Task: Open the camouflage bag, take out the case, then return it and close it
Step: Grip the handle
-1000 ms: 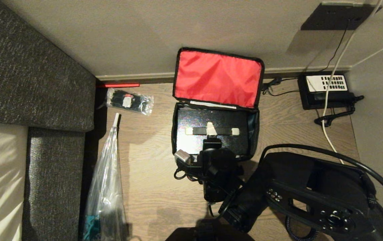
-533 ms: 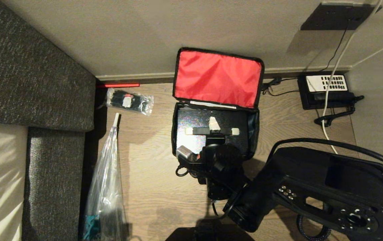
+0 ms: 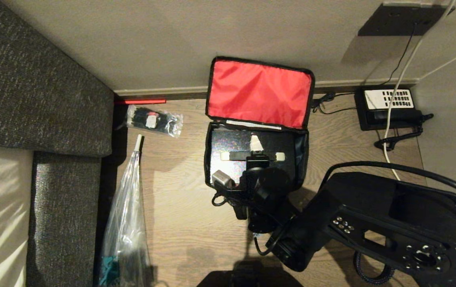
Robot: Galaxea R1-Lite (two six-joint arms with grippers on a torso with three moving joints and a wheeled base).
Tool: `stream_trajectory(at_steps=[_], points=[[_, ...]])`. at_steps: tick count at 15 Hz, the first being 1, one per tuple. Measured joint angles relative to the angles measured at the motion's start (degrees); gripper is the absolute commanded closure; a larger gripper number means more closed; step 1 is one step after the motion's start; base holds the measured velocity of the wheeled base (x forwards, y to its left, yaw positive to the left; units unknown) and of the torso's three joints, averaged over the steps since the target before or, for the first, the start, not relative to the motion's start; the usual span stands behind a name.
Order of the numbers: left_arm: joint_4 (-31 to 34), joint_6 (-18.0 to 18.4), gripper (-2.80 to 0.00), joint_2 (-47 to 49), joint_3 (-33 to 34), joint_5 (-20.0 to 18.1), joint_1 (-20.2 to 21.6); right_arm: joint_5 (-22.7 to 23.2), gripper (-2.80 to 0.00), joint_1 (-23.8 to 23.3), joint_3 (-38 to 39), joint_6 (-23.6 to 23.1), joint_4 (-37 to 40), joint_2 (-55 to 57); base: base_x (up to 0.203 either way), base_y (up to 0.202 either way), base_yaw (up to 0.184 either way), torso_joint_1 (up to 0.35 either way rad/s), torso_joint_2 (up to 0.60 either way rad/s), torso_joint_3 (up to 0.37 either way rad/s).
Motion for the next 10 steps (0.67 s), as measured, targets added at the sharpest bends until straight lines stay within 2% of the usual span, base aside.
stream_trajectory(at_steps=[10], points=[[0.0, 0.0, 0.00, 0.0, 0.0, 0.0, 0.0, -0.1, -2.80, -1.5, -1.8, -0.1, 0.0, 1.8, 0.000, 0.000, 0.000, 0.000, 0.00, 0.000]])
